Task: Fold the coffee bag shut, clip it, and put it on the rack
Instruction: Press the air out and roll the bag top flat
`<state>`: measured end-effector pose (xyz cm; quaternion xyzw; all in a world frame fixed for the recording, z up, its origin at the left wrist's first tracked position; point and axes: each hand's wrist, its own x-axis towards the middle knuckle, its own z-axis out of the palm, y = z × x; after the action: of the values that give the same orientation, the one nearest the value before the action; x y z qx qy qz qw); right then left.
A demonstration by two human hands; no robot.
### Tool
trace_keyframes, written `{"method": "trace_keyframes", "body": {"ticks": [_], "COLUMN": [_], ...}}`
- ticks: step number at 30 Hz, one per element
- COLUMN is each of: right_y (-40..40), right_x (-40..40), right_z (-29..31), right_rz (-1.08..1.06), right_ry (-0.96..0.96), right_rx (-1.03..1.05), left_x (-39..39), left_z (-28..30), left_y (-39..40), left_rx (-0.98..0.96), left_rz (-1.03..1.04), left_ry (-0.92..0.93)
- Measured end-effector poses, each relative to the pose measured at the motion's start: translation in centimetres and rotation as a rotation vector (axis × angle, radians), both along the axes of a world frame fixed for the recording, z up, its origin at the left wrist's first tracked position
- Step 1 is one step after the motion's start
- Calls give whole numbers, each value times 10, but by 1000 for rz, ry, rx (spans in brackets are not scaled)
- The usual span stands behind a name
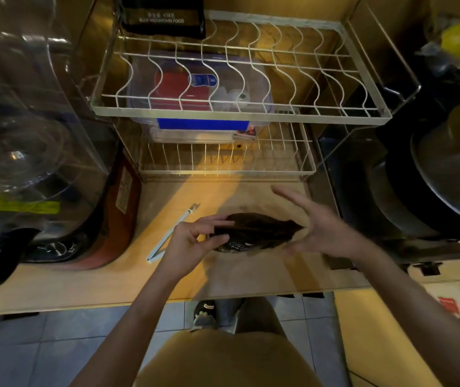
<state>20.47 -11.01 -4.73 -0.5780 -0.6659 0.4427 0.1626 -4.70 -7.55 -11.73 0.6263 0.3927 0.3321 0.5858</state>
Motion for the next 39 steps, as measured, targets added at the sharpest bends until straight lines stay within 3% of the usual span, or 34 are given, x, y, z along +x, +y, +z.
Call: {"method": "trace_keyframes", "body": {"ticks": [4, 7, 13, 19, 25, 30, 35, 39], "right_y": [-24, -28, -37, -38, -38, -36, -32, -28], "right_x": [-18, -28, -35, -39, -45, -37, -36, -37], "right_z": [-40, -48, -62, -68, -60, -64, -60, -56], "right_rz": [-17, -12, -23, -67, -181, -357, -434, -508], "right_ry": [159, 201, 101, 70, 337, 509, 560, 638], "right_rx": [12, 56, 190, 215, 160, -97, -96, -51], "left_x": [-2, 0, 8, 1, 0, 1, 8, 15], "left_z": [-1, 0, -7, -13, 1, 5, 12, 20], "left_y": [-14, -22, -33, -25, -20, -20, -19, -17], "left_rx": [78, 239, 467, 314, 167, -44, -207, -228], "left_rz": [-61, -59, -105, -153, -78, 69, 113, 207], "left_ry": [33, 164, 298, 206, 147, 70, -9, -85]}}
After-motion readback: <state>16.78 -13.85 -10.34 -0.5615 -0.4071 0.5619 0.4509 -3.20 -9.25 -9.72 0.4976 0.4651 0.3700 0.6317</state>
